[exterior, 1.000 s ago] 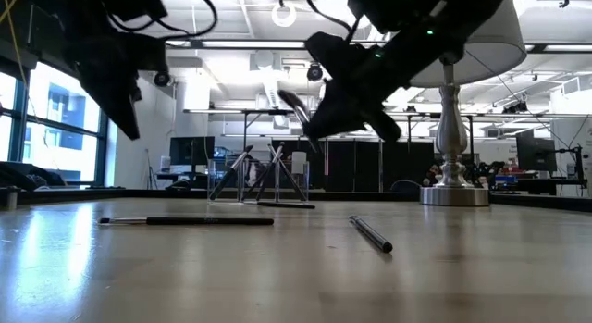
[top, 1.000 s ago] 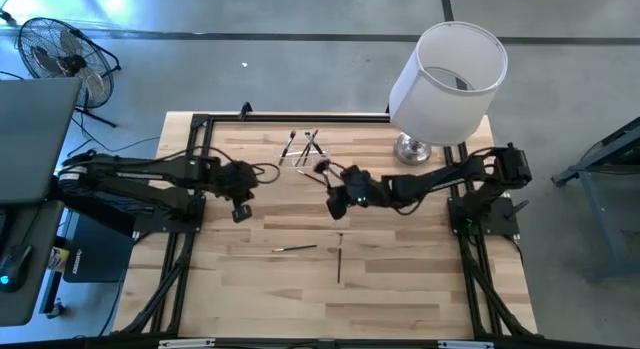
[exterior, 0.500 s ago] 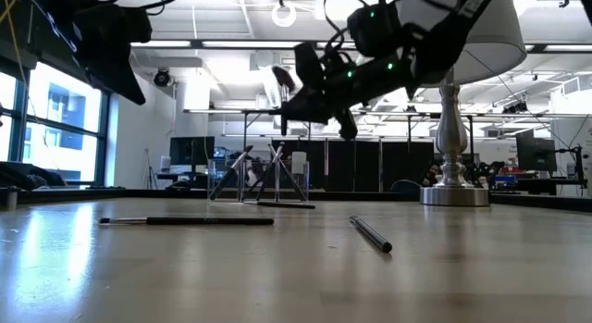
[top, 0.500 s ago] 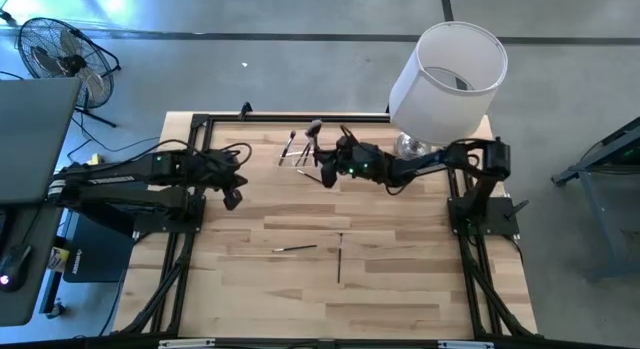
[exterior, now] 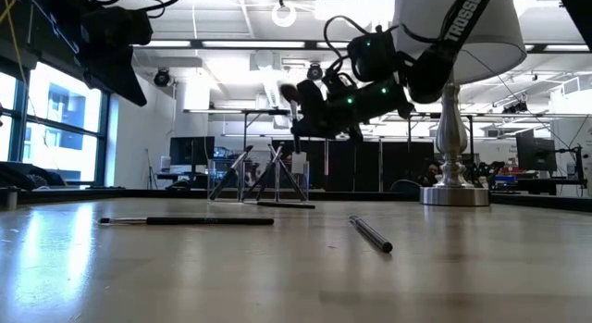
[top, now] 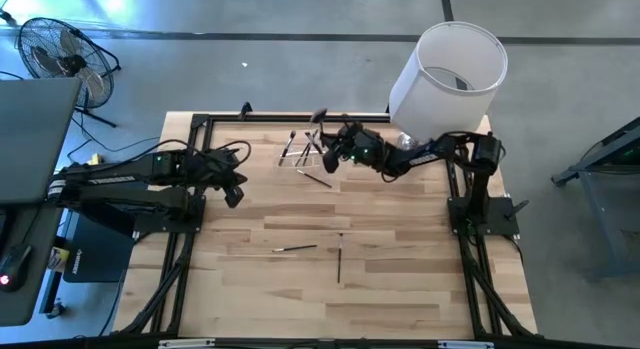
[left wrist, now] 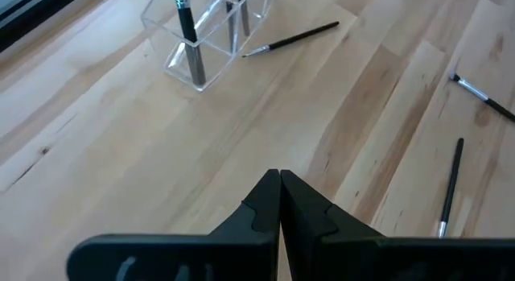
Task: Put items in baskets/containers
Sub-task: Put the highlighter brush into the transparent organizer
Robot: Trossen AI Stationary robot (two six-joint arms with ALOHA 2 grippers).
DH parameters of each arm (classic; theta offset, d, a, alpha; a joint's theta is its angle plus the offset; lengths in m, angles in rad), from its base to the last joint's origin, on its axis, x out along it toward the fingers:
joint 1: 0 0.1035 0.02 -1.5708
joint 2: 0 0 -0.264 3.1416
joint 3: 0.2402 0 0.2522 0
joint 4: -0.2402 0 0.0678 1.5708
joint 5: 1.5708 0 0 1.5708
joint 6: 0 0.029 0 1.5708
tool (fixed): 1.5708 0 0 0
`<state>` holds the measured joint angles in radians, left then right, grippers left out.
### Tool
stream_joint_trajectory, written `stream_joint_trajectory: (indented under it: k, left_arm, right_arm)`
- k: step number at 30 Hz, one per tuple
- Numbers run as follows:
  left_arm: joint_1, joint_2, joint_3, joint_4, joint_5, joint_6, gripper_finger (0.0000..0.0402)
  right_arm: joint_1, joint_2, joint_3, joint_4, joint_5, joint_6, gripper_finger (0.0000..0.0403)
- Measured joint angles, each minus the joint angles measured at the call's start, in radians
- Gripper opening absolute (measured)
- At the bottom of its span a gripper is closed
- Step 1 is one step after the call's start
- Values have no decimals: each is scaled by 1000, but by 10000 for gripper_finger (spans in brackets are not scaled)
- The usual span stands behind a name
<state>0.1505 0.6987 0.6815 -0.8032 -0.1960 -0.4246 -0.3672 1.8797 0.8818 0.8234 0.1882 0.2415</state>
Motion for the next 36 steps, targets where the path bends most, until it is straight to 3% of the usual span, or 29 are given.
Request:
stream_joint_trajectory:
  k: [8, 15, 36]
  left_arm:
    - [0, 0, 0, 0, -7, -9, 0]
    - [0, 0, 0, 0, -31, -27, 0]
    - [0, 0, 0, -2, -32, -31, 0]
  right_arm:
    - [-28, 41, 14, 12, -94, -12, 32]
    - [-27, 103, 57, 1, -94, -34, 32]
    - [-26, 104, 59, -42, -135, -64, 63]
